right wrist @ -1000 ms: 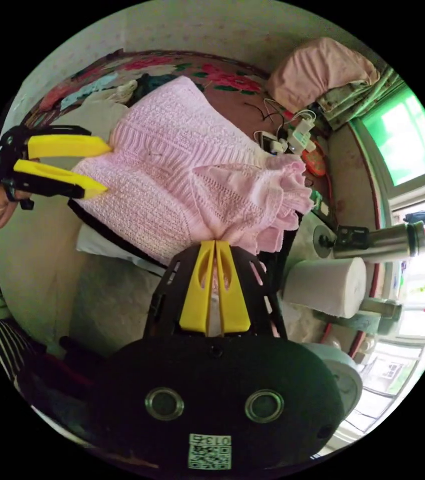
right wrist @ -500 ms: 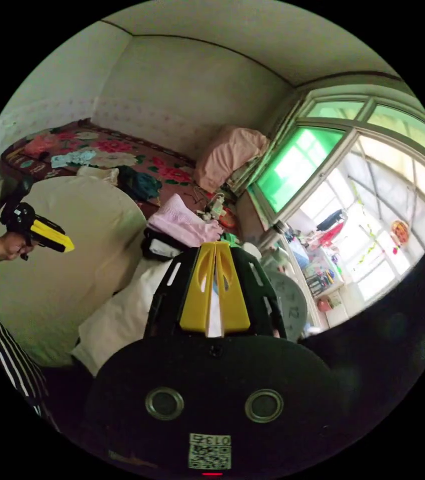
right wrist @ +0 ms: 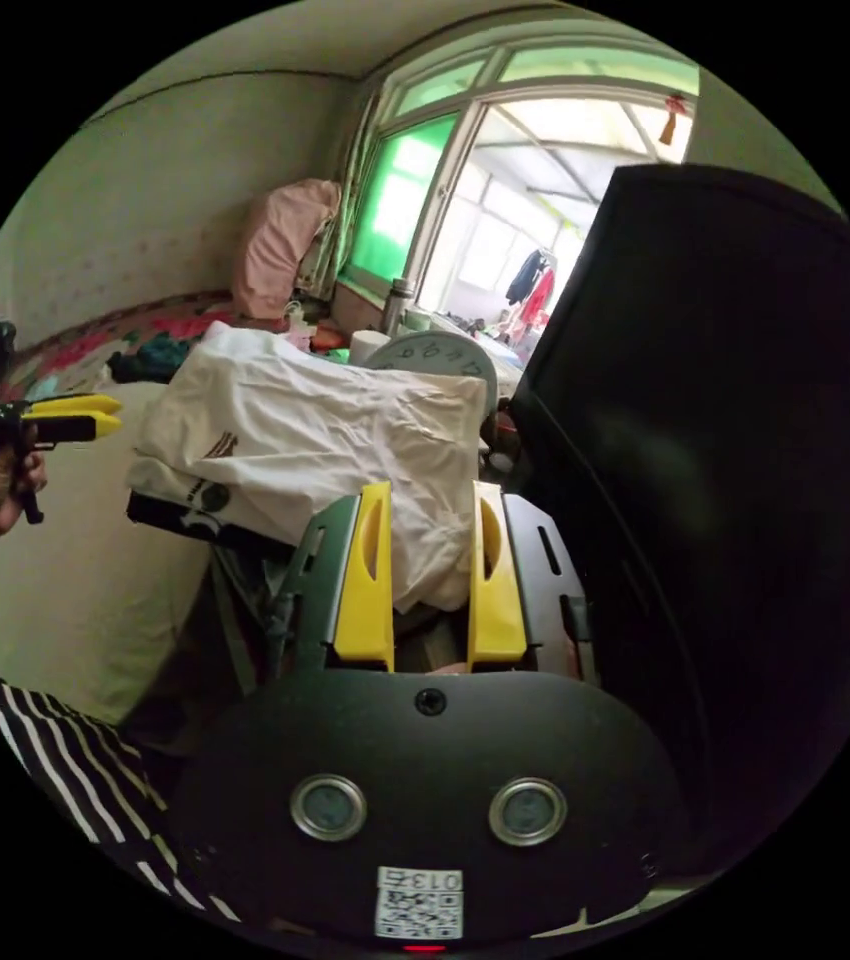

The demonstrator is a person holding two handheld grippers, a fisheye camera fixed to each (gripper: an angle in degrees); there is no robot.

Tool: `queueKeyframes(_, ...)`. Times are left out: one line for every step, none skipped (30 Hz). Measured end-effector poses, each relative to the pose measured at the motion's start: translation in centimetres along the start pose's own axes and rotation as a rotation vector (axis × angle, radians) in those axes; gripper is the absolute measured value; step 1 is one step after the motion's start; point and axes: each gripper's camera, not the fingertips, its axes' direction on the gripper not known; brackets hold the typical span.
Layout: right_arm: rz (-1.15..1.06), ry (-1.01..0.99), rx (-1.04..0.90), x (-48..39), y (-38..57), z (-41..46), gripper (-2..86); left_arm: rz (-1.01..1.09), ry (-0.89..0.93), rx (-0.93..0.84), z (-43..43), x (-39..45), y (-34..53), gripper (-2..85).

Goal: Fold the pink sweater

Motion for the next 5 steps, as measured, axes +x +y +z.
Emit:
queueKeyframes(-0.016,-0.014,-0.012,0.6,0.6,0.2,12.8,0.024,-0.006,0.000,0.3,0.5,-0.8,14.8)
queueKeyframes(-0.005,-0.018,-0.016,1.4,1.2,0.4,12.8,0.073,-0.025,-0.002,1.1,1.4,-2.5,15.2)
queueKeyframes(0.010,-0.029,-0.015,1.9,1.5,0.5,12.7,0.116,-0.043,-0.008,2.1,2.3,-4.3,15.6)
queueKeyframes(0.038,-0.064,-0.018,2.8,2.0,0.7,12.7,0.141,-0.049,-0.016,2.7,2.8,-5.3,15.9)
queueKeyframes(0.055,-0.102,-0.034,3.6,2.5,1.1,12.3,0.194,-0.057,-0.044,4.1,3.8,-7.2,16.2)
